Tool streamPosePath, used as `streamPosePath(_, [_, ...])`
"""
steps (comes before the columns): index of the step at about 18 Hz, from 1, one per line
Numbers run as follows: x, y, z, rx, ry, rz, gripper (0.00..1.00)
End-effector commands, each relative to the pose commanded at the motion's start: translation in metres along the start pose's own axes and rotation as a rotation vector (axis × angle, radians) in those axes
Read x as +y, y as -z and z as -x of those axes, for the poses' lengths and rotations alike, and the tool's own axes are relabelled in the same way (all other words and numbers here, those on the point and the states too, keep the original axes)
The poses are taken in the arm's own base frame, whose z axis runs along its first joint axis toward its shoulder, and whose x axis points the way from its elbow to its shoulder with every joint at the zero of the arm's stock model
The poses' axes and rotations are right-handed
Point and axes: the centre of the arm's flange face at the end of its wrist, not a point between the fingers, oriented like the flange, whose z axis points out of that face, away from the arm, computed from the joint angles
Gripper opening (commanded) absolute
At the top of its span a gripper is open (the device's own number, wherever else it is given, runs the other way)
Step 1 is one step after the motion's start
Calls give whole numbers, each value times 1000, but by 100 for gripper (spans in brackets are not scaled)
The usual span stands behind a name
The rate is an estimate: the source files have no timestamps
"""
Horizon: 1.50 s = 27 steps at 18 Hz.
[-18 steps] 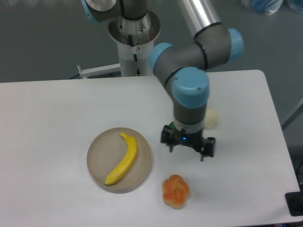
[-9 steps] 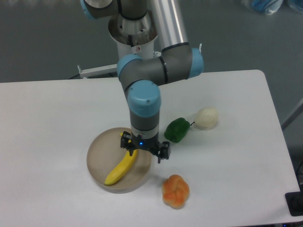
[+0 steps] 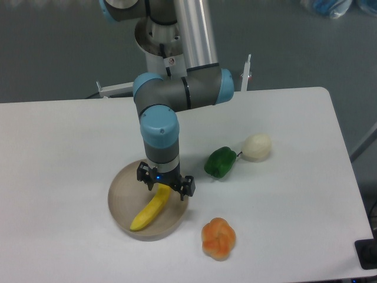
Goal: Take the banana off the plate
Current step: 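Lower the gripper onto the banana's stem end and close on it, then lift the banana off the plate and carry it toward the green pepper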
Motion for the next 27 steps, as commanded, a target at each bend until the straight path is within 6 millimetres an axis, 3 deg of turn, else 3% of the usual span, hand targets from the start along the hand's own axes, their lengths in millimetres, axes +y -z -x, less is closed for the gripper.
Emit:
streamPosePath(8, [-1, -17, -6, -8, -12, 25, 100])
streamPosePath(9, [0, -18, -6, -7, -12, 26, 91])
streamPosePath(12, [-1, -16, -6, -7, -14, 24, 51])
streamPosePath(17, [-2, -17, -5, -7, -15, 23, 30])
streamPosePath(21, [-3, -16, -5, -8, -15, 22, 27])
streamPosePath(24, [-6, -1, 2, -26, -23, 1, 25])
streamPosePath(27, [-9, 41, 21, -69, -63, -49, 25])
